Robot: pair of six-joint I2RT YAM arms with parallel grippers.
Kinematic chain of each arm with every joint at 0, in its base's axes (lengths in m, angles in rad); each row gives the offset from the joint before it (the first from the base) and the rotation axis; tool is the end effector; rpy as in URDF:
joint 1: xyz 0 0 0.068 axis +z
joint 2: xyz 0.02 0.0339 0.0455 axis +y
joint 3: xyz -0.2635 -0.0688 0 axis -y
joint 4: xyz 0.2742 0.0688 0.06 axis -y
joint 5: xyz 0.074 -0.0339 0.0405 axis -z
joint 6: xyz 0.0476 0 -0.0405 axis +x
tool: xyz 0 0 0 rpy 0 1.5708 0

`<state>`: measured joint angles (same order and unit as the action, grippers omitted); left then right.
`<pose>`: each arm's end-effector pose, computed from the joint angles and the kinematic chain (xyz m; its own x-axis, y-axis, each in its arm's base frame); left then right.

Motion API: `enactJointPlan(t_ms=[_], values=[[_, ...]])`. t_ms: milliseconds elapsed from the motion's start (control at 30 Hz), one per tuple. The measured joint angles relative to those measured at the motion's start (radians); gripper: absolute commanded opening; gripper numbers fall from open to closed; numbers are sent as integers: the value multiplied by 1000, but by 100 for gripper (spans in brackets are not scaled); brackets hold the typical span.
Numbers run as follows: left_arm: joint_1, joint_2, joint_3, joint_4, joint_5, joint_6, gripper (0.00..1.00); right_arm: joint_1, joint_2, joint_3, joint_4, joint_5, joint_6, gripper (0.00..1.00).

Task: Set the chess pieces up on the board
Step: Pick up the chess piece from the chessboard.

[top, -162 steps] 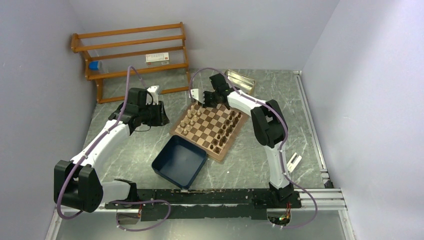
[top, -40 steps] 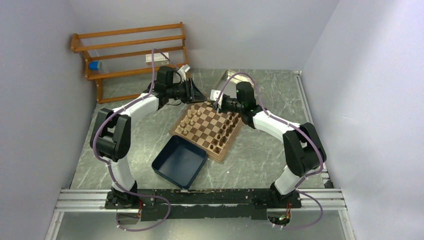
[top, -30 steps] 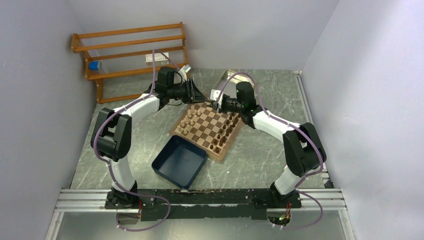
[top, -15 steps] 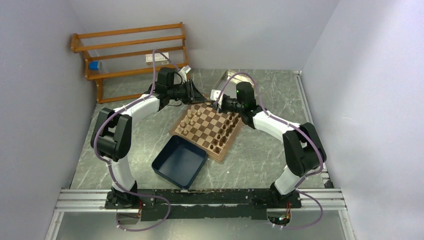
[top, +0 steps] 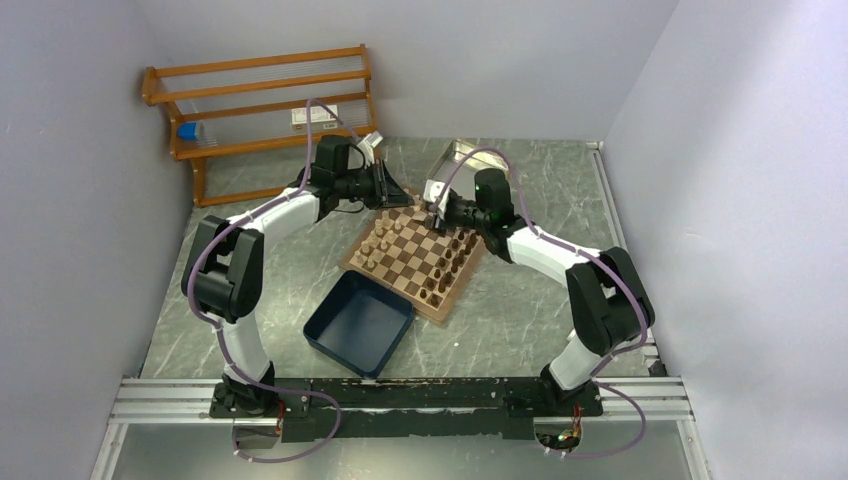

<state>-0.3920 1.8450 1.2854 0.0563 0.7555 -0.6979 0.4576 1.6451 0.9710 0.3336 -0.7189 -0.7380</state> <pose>0.4041 -0.2024 0.2200 -0.8769 -0.1437 -0.4587 0.3519 0.4580 -0.8163 0.3403 0.2025 0.2153 0.3767 -0.3789 -0.8453 -0.8595 0.1973 -0.4715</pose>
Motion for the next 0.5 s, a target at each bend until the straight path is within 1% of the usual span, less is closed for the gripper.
enactJointPlan(t_ms=[67, 167, 200, 233, 267, 367, 500], values=[[-1, 1, 12, -18, -10, 13, 14, 0, -17, -36, 27, 10, 40, 69], [-6, 3, 52, -63, -43, 48, 14, 0, -55, -95, 77, 24, 120, 74], [-9, 4, 68, -77, -61, 61, 14, 0, -73, -118, 104, 41, 169, 77], [-13, 5, 92, -102, -85, 80, 14, 0, -91, -138, 127, 60, 217, 97], [-18, 5, 111, -121, -110, 99, 14, 0, -112, -156, 148, 84, 274, 99], [-38, 5, 167, -175, -200, 158, 13, 0, -166, -185, 191, 156, 435, 100], [-80, 5, 221, -237, -367, 240, 14, -2, -256, -233, 206, 265, 617, 100]])
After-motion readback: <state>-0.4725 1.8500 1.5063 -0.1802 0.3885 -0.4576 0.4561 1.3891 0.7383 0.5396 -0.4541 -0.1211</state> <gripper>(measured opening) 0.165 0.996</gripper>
